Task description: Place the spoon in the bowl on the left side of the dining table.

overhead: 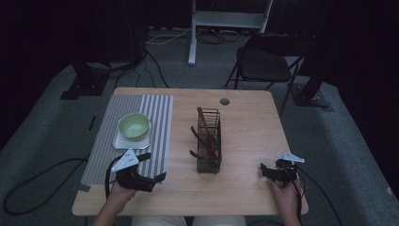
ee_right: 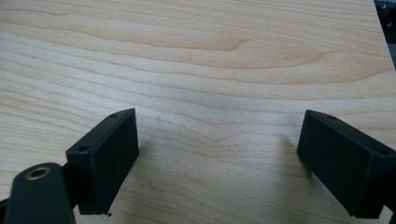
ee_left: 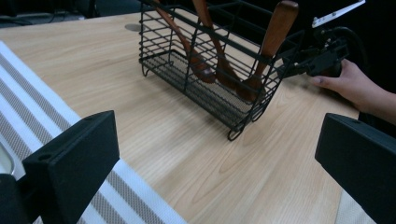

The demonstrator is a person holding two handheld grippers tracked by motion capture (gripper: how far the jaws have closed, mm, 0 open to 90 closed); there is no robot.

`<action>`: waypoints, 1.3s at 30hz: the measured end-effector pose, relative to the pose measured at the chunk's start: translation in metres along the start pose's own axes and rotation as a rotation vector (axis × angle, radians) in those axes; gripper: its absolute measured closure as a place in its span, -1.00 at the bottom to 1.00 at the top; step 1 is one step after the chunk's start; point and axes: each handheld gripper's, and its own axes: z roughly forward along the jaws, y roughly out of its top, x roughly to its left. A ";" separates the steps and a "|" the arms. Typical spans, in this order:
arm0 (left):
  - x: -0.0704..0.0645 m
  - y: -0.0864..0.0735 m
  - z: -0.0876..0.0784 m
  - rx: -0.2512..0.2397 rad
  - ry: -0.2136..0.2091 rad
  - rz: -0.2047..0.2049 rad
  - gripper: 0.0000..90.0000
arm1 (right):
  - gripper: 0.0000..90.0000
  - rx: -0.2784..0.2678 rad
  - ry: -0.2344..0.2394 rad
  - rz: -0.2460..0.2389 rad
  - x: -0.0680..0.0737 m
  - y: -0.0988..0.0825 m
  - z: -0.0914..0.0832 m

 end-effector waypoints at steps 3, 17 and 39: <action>-0.001 0.003 0.005 -0.001 -0.021 0.001 -1.00 | -0.73 0.000 0.000 0.001 0.000 0.000 0.000; -0.012 0.019 0.025 0.017 -0.052 0.032 -1.00 | -0.74 0.000 0.000 0.000 0.000 0.000 0.000; -0.026 0.044 0.055 0.015 -0.098 0.071 -0.84 | -0.74 -0.001 0.000 -0.001 0.000 0.000 0.000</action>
